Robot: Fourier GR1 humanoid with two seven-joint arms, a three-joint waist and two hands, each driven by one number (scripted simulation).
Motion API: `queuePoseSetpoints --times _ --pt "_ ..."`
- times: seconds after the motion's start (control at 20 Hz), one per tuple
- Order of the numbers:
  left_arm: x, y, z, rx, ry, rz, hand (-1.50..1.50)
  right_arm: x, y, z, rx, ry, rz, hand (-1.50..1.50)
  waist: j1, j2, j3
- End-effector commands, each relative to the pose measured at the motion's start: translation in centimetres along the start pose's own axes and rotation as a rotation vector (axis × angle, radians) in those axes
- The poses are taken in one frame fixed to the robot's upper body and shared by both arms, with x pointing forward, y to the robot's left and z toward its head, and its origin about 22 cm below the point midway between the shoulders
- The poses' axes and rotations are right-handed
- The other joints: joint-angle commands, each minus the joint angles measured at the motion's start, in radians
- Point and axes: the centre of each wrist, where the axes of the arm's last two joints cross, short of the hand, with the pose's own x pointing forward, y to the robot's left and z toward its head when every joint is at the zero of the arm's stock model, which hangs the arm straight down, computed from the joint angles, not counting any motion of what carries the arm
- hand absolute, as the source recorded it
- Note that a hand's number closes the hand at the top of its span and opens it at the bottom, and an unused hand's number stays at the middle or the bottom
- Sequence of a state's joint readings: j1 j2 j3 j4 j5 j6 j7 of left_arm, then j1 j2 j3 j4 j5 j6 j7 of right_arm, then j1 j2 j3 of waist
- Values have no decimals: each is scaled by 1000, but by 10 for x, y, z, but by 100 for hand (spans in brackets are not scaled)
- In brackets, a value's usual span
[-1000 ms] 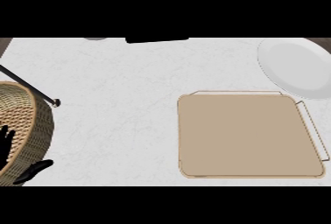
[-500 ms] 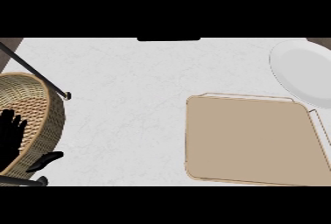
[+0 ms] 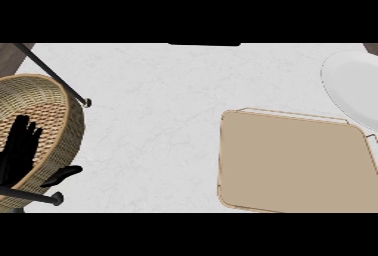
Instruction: Pick the cupcake from the tray and place it in the plate
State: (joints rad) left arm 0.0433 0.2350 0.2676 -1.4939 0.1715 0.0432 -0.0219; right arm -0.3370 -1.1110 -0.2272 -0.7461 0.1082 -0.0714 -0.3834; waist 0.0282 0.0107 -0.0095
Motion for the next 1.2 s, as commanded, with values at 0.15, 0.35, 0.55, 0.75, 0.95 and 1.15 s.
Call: queuePoseSetpoints --times 0.15,0.35,0.55,0.75,0.95,1.15 --pt "3 -58 -13 -331 -47 -105 0 28 39 -24 51 -34 -51 150 4 17 11" --pt "1 -47 -6 -344 -45 -105 0 30 78 -22 77 8 -49 150 10 13 12" --pt "4 -57 -15 -339 -57 -100 0 58 96 -41 87 6 -55 150 10 19 11" --pt "5 -59 -9 -322 -66 -98 0 69 113 -51 2 145 -238 -150 10 18 13" --pt "6 -59 -10 -322 -58 -100 0 66 128 -49 23 197 -215 -150 0 20 13" --pt "4 -44 -11 -318 -40 -107 0 72 138 -52 31 231 -296 -150 -5 18 13"
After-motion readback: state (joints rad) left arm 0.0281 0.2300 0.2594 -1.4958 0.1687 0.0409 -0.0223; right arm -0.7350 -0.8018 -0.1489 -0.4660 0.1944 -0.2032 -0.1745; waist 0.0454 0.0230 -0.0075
